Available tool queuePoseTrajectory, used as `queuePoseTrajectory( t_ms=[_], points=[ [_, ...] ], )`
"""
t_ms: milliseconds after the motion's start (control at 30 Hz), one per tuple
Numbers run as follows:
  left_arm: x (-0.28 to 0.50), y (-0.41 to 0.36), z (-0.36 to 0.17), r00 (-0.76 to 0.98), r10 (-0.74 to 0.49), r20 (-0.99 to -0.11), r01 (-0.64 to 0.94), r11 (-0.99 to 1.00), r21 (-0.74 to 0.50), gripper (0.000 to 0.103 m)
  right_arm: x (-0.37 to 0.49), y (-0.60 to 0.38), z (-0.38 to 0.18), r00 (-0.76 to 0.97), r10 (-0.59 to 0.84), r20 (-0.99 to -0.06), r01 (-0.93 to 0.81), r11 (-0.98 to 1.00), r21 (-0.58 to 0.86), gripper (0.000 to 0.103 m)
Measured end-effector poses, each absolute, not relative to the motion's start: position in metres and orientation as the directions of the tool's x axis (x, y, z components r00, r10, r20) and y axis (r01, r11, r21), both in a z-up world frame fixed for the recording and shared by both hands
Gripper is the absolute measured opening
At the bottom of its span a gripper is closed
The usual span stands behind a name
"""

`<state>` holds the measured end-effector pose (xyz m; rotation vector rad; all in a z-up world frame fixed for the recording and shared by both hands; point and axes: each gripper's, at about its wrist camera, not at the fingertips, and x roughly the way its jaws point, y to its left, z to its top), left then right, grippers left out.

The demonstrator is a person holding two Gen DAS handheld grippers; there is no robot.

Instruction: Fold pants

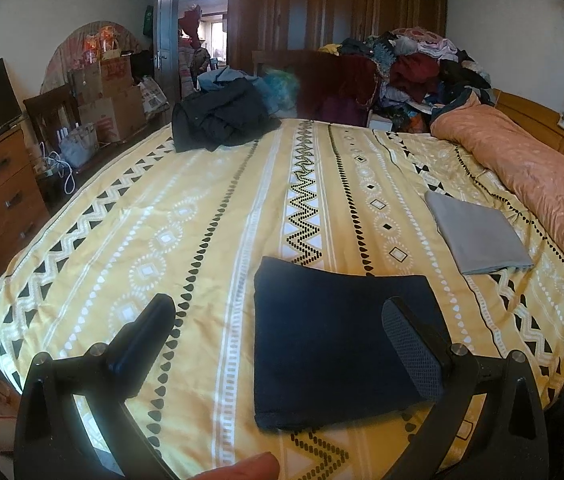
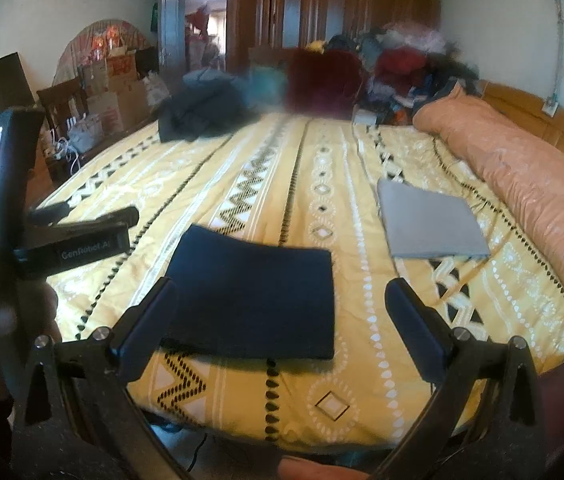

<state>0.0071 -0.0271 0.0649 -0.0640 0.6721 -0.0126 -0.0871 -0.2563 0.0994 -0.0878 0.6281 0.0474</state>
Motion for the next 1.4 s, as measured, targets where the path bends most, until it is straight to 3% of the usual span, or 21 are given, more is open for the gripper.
queuePoseTrajectory(
  t_ms=[1400],
  points=[
    [0.016,-0.033,0.045,0.751,-0.028,-0.660,-0.001,0.999,-0.043,0.103,-0.065,-0.258,0.083,0.751,0.083,-0.655,-0.114,0.993,-0.005,0.103]
  ],
)
